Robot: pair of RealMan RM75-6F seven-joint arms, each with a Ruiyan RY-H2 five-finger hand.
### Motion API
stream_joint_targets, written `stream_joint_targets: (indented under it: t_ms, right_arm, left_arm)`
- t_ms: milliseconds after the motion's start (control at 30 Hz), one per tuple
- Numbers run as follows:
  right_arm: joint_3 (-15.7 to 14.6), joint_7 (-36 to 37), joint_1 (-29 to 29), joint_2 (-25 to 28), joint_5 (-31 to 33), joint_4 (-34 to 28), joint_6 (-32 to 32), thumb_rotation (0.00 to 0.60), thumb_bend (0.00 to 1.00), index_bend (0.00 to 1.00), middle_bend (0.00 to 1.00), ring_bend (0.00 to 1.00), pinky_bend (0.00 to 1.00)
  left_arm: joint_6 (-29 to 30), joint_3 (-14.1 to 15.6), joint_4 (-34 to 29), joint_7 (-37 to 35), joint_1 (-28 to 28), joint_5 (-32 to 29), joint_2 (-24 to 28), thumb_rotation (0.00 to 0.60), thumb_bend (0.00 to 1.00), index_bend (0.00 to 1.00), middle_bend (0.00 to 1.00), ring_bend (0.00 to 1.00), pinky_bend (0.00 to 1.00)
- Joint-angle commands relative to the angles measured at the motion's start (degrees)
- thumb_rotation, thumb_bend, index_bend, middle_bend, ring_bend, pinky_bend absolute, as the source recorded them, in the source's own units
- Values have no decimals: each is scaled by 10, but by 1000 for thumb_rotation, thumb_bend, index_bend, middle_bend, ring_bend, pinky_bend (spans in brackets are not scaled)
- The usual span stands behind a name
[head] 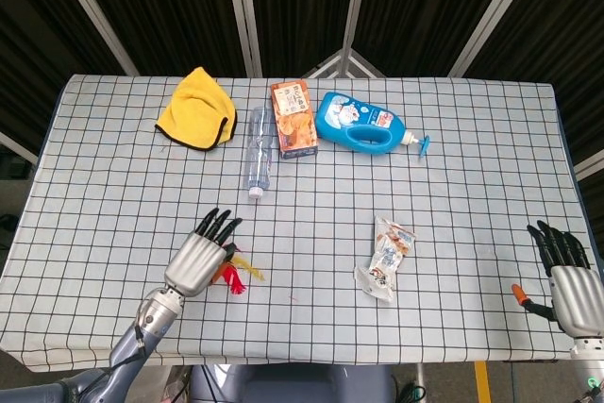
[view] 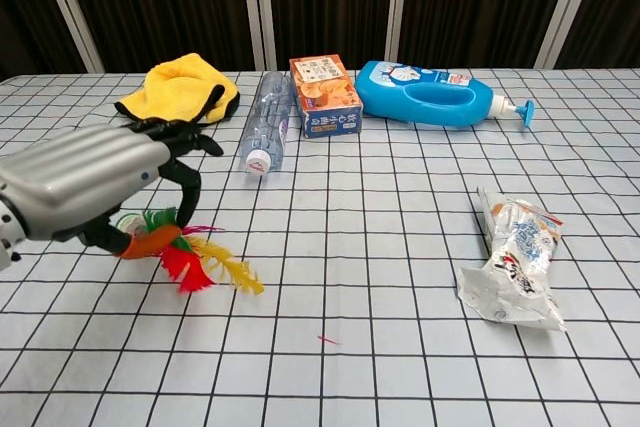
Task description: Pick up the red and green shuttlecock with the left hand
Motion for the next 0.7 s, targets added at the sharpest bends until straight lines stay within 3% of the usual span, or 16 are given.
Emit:
stream_joint_targets:
  t_ms: [33, 333, 700]
  right_arm:
    - [0, -1, 0, 0, 0, 0, 0, 600, 334, 0, 0, 0, 0]
    - [0, -5, 0, -1, 1, -1, 0, 600, 334, 0, 0, 0, 0]
    - [0, -10, 0, -1, 2, -2, -1, 600, 333, 0, 0, 0, 0]
  left_arm:
    - [12, -15, -18, -9, -2, -2, 20, 600, 623, 572, 105, 0, 0]
    - [29, -39, -47, -33, -1, -20, 66, 600, 623, 573, 108, 0, 0]
    - [47, -22, -35, -86, 13, -24, 97, 600, 622, 573, 109, 0, 0]
